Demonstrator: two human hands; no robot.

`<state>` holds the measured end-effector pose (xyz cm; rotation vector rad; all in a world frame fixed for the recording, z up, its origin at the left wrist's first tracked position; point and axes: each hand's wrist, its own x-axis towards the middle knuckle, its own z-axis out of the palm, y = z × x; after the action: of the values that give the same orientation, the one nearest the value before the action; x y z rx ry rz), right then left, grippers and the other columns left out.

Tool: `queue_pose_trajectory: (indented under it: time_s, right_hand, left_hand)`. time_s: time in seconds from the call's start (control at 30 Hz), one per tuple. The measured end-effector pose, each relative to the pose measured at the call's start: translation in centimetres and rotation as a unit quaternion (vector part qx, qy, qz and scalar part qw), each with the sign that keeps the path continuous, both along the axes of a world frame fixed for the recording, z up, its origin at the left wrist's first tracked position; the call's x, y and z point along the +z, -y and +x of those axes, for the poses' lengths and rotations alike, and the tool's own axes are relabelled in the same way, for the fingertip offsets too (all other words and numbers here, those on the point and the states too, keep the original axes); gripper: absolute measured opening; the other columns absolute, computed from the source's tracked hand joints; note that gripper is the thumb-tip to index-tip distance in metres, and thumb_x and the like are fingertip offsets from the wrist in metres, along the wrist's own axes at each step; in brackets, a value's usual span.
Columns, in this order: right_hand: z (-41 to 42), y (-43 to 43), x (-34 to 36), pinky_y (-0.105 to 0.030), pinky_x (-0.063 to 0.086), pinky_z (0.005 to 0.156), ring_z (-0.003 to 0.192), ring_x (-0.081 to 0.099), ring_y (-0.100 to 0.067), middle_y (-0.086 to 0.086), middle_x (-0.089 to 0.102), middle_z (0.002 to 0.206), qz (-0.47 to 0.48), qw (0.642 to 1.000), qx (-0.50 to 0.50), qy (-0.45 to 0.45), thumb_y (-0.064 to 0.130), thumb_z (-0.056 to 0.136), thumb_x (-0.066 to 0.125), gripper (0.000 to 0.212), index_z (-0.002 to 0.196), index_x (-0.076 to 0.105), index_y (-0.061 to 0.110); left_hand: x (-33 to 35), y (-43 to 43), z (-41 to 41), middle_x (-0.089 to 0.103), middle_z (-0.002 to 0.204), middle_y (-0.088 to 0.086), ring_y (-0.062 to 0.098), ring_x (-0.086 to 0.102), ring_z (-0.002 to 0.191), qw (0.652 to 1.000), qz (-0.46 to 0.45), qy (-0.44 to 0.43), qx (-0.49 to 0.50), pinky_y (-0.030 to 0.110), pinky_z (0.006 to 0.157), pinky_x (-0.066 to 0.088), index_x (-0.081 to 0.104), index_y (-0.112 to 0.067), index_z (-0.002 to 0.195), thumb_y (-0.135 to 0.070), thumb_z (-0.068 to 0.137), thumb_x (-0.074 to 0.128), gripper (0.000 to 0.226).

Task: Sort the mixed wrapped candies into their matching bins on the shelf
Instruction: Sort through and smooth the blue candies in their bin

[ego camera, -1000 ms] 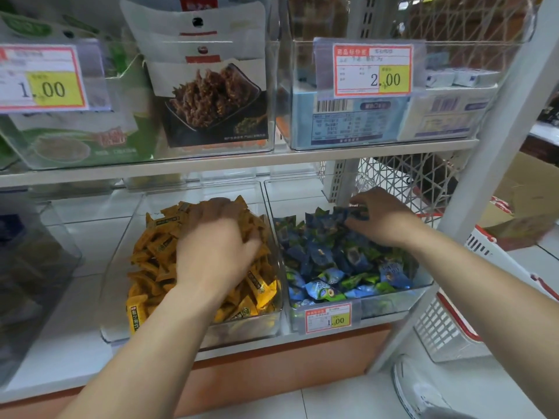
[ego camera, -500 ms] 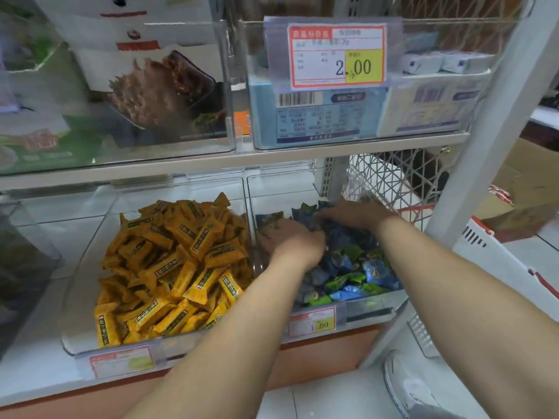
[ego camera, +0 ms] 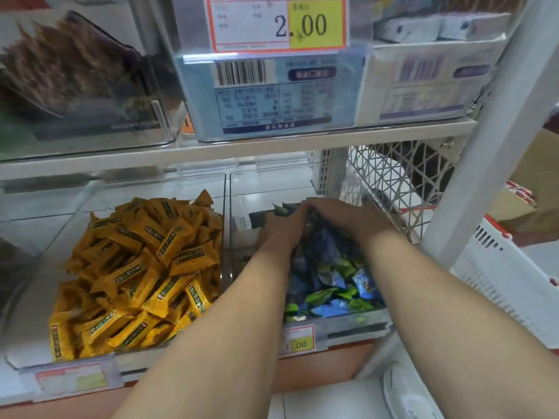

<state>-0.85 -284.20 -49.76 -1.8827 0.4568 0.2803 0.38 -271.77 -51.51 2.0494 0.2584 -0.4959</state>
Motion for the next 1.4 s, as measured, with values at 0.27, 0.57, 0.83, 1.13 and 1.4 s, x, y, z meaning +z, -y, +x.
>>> queue_pose_trajectory:
  time_s: [0.27,0.57,0.83,1.13,1.4]
  right_hand:
    - [0.0,0.4,0.4,-0.036,0.05,0.09,0.101,0.065,-0.026,-0.01,0.073,0.106,0.066,0.996,-0.05,0.018,0.047,0.093,0.056,0.037,0.089,0.075,0.015]
    - [-3.8,0.3,2.3,-0.047,0.05,0.099,0.109,0.064,-0.027,-0.004,0.07,0.12,0.171,0.975,-0.096,0.104,0.047,0.083,0.067,0.037,0.113,0.073,0.026]
    - [-7.1,-0.5,4.4,-0.056,0.051,0.097,0.104,0.067,-0.036,-0.006,0.072,0.114,0.156,0.976,-0.107,0.106,0.054,0.077,0.07,0.036,0.104,0.075,0.03]
    - [-11.8,-2.2,3.8,-0.037,0.047,0.096,0.112,0.059,-0.025,-0.008,0.063,0.128,-0.286,0.939,0.114,0.151,0.048,0.098,0.05,0.04,0.126,0.061,0.022]
    - [-15.0,-2.9,-0.2,-0.043,0.045,0.099,0.127,0.047,-0.034,-0.005,0.047,0.143,-0.442,0.875,0.176,0.09,0.074,0.081,0.01,0.076,0.139,0.043,0.037]
  left_hand:
    - [1.3,-1.5,0.7,0.063,0.129,0.016,0.037,0.061,0.116,0.976,-0.214,0.02,0.027,0.052,0.1,0.05,0.061,-0.01,0.126,-0.054,0.072,0.054,0.07]
    - [5.0,-3.5,0.0,0.075,0.096,0.016,0.03,0.071,0.087,0.954,-0.296,0.007,-0.047,0.035,0.083,0.056,0.075,-0.011,0.097,-0.046,0.089,0.059,0.04]
    - [7.9,-6.2,-2.2,0.07,0.108,0.022,0.037,0.069,0.098,0.949,-0.28,0.02,-0.144,0.046,0.098,0.052,0.071,-0.015,0.097,-0.038,0.091,0.06,0.026]
    - [8.5,-7.5,-2.4,0.059,0.097,-0.005,0.013,0.057,0.087,0.868,0.266,0.23,-0.351,0.025,0.061,0.037,0.059,-0.029,0.089,-0.052,0.093,0.055,0.024]
    - [7.8,-2.2,-0.3,0.064,0.104,-0.012,0.013,0.06,0.102,0.856,0.17,0.32,-0.368,0.026,0.082,0.042,0.068,-0.028,0.101,-0.036,0.09,0.064,0.014]
